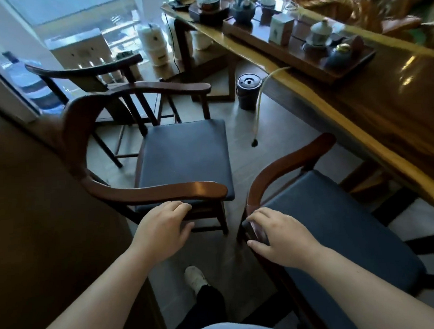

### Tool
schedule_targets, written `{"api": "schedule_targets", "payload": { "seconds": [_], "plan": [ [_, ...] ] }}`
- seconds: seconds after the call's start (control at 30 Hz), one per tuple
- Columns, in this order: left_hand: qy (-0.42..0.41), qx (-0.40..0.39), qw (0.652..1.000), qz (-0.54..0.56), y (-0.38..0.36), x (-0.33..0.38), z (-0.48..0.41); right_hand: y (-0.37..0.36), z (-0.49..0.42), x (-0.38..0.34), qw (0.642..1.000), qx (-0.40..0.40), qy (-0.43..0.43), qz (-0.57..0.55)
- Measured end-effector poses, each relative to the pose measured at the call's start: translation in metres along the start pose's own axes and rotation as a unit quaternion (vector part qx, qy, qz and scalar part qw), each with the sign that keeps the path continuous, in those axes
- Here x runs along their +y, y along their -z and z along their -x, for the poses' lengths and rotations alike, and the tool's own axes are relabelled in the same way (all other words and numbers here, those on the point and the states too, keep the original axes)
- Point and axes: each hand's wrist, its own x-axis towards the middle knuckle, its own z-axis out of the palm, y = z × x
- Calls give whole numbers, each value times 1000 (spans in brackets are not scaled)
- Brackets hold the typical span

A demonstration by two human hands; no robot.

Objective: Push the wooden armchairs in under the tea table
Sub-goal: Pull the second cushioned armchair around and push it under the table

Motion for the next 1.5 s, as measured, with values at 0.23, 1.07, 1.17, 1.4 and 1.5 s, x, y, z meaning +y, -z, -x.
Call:
{"api": "schedule_targets", "payload": {
  "seconds": [0.23,1.07,1.17,1.4,1.5],
  "plan": [
    [-1,-39,998,-50,10,-98,-57,-9,-88,-37,1000,-12,-9,6],
    [0,-285,930,-234,35,-272,-94,-76,-321,-77,975,-212,53,31],
    [13,-320,919,-231,40,-287,-96,-81,-334,-78,971,-228,61,38],
    [-32,-393,883,-255,33,-331,-107,-108,-346,-84,957,-272,67,76],
    [-61,-414,868,-266,24,-347,-110,-117,-343,-84,950,-297,42,89]
  ]
}}
